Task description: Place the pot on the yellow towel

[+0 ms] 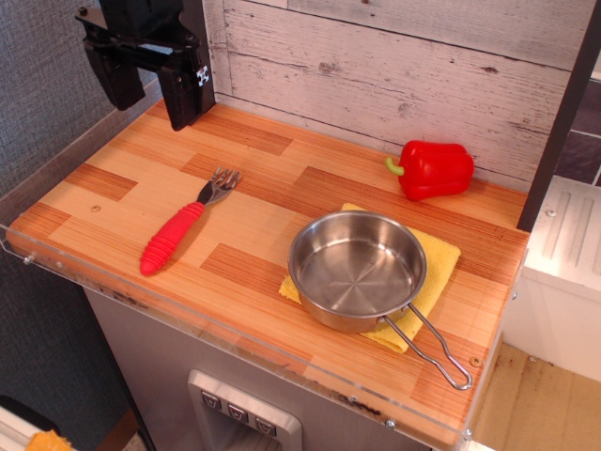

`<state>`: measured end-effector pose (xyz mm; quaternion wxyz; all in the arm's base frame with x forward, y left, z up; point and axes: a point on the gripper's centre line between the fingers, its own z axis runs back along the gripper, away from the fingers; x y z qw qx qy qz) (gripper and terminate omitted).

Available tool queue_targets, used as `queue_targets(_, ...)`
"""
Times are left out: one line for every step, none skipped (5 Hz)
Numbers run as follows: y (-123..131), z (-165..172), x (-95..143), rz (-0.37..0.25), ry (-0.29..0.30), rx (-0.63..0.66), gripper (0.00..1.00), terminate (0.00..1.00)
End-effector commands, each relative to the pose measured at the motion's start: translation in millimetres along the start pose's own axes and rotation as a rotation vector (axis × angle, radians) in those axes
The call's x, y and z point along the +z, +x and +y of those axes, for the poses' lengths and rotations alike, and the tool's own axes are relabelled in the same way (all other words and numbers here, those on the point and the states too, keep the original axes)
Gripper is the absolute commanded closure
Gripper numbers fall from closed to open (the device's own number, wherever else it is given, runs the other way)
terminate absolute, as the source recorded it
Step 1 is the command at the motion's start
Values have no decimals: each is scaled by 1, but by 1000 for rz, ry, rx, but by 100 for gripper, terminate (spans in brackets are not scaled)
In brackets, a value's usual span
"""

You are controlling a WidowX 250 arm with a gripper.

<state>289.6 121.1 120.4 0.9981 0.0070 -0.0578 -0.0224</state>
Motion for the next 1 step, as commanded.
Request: queue_targets(5, 5, 19, -32, 16, -5, 0, 100)
